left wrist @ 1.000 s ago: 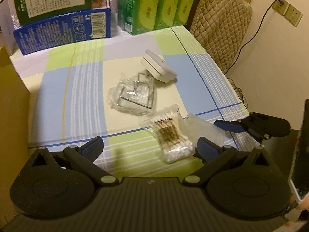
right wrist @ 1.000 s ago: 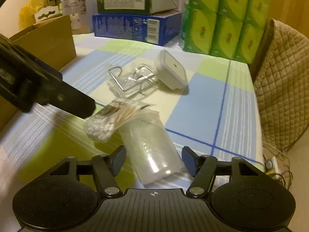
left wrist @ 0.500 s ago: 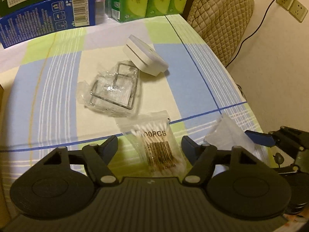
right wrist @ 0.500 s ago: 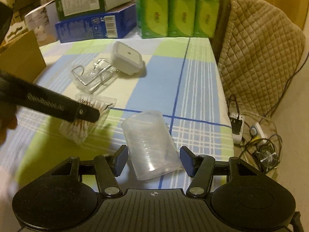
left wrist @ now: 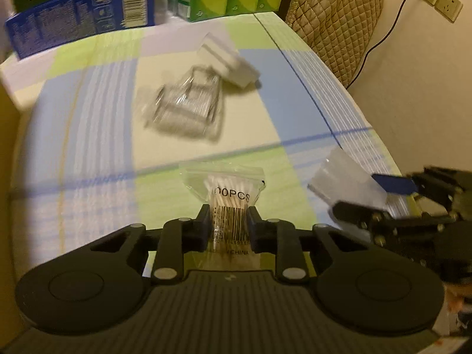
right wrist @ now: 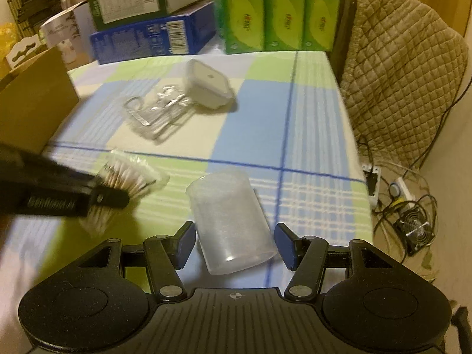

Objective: Organize objects
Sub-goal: 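Lower left tool onto the cotton swab bag while right tool moves to the clear cup, then close left tool on the swab bag while right tool grasps the clear plastic cup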

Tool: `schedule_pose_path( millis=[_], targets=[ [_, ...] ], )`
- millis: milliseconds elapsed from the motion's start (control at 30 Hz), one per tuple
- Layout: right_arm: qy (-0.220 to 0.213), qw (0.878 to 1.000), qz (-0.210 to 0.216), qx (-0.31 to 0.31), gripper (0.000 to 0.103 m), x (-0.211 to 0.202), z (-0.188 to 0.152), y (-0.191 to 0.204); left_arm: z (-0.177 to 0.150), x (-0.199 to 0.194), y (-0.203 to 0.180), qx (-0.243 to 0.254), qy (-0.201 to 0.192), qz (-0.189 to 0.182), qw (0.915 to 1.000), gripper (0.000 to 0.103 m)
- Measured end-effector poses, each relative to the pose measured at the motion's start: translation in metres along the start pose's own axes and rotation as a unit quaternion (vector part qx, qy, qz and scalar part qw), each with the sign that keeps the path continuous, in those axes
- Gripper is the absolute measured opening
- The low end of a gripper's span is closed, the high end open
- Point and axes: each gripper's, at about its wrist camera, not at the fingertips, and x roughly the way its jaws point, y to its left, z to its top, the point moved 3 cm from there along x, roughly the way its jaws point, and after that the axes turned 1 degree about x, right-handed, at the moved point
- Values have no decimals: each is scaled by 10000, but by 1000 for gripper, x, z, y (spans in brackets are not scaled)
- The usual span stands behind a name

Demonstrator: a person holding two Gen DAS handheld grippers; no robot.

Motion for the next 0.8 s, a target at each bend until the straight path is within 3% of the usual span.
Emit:
schedule_pose_path(
  millis=[333, 400, 467, 733, 800],
  targets=[
    [354, 9983, 205, -405, 55, -18, -39, 42, -85, -58, 2, -181, 39, 75, 9998, 20],
    [325, 9977, 121, -584, 62, -16, -39, 46, -95, -64, 4, -281, 17, 69, 9996, 20],
    [246, 9977, 89, -625, 66, -13, -38, 46, -101, -69, 7, -342, -16, 73, 9994, 20],
    [261, 9983, 217, -476, 66, -3, -30, 44, -103, -69, 12, -388, -55, 72, 9992, 27],
    [245, 9985, 194, -452, 56, -3, -29, 45, -104, -69, 10, -313, -67, 68, 9995, 30]
  ],
)
